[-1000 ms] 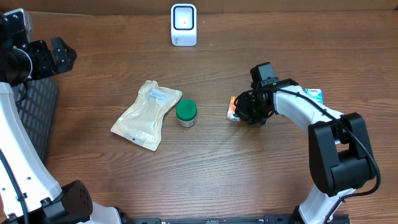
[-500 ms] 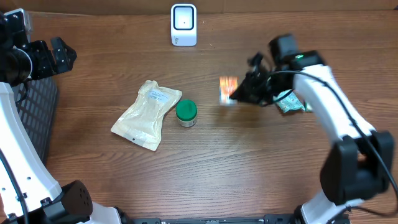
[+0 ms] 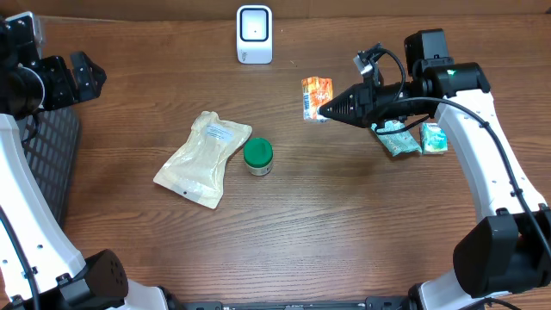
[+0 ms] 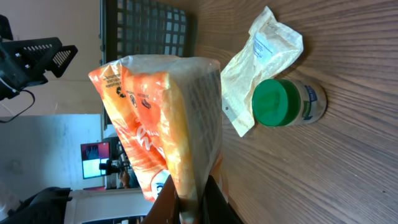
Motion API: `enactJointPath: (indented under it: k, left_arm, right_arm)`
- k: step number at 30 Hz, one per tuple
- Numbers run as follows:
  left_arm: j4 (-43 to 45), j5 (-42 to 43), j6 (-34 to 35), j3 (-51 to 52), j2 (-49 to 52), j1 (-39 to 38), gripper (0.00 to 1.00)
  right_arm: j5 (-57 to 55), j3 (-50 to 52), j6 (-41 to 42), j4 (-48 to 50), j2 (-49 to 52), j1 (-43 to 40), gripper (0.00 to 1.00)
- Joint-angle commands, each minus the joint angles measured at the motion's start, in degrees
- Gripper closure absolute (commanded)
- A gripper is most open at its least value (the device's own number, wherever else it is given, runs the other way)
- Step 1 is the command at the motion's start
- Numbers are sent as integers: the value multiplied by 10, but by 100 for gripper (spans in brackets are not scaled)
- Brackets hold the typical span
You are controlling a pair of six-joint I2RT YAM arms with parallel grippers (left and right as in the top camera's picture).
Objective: Scan the item barcode
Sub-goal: 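Lift the orange pack and carry it toward the scanner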
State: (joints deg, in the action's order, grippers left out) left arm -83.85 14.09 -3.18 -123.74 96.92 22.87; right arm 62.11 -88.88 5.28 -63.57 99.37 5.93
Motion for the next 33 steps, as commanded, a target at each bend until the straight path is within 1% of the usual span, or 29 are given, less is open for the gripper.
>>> enactJointPath:
  k: [1, 5, 9, 15, 17, 18, 22, 33]
  left_arm:
    - [0, -1, -7, -2, 2, -4, 0]
    - [1, -1, -7, -2, 2, -4, 0]
    - [1, -1, -7, -2, 2, -4, 0]
    - [0, -1, -7, -2, 2, -4, 0]
    - [0, -1, -7, -2, 2, -4, 0]
    - [0, -1, -7, -2, 2, -4, 0]
    - [0, -1, -7, -2, 2, -4, 0]
    - [0, -1, -7, -2, 2, -4, 0]
  right_arm:
    - [23, -5, -13, 0, 0, -2, 96]
    - [38, -5, -13, 0, 0, -2, 96]
    - [83, -5, -5, 4, 0, -2, 96]
    - [236, -5, 29, 47, 0, -15, 96]
    - [279, -5, 54, 70, 0, -22, 96]
    - [279, -5, 78, 78, 0, -26, 96]
    - [279, -5, 118, 104, 0, -34, 96]
    - [278, -5, 130, 108, 0, -34, 96]
